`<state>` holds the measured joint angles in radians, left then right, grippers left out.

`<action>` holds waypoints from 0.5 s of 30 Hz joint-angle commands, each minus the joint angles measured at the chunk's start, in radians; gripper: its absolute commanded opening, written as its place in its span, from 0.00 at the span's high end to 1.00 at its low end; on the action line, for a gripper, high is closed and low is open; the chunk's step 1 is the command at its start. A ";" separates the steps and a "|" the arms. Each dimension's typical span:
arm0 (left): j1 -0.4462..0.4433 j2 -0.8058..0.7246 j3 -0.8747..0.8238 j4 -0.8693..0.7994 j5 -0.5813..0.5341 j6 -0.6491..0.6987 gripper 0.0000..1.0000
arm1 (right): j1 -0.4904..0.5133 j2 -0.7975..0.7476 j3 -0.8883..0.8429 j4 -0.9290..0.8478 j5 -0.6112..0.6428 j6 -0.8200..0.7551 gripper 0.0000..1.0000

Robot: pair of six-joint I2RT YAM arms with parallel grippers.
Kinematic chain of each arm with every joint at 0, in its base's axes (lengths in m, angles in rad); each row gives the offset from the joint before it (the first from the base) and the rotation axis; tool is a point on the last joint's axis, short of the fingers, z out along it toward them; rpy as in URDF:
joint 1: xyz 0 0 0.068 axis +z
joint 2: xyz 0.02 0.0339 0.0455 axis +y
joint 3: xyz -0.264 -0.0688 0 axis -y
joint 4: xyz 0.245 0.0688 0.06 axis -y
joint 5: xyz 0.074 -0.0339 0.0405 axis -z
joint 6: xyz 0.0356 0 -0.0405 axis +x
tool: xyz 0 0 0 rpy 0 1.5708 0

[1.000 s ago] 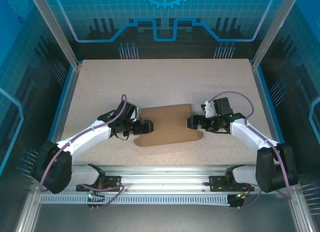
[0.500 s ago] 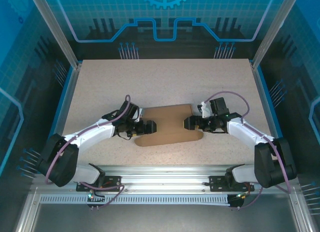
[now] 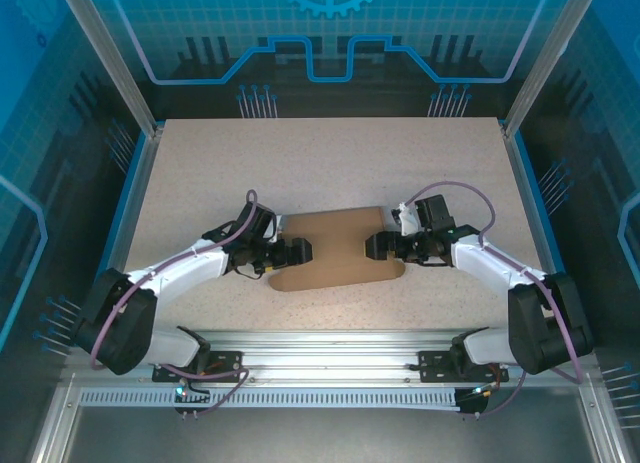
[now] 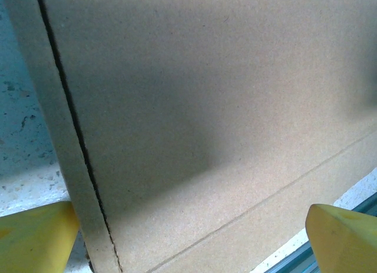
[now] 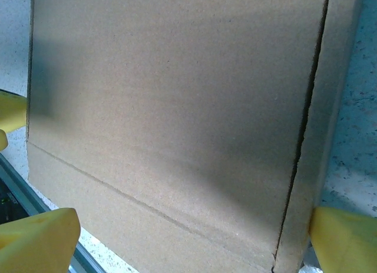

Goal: Fold the paper box

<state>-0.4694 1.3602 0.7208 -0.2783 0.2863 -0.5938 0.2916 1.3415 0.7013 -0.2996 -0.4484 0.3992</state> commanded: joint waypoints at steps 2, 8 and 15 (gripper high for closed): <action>-0.009 -0.035 0.007 0.062 0.100 -0.020 0.01 | 0.040 -0.024 0.020 -0.005 -0.050 0.006 0.00; -0.008 -0.087 0.067 -0.037 0.103 -0.026 0.01 | 0.033 -0.097 0.048 -0.079 -0.026 0.016 0.00; -0.004 -0.166 0.123 -0.116 0.092 -0.022 0.01 | 0.012 -0.190 0.085 -0.152 -0.010 0.023 0.00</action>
<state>-0.4690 1.2266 0.7898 -0.3855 0.3050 -0.6041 0.2996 1.1801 0.7448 -0.4145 -0.4030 0.4107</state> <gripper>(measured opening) 0.994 0.999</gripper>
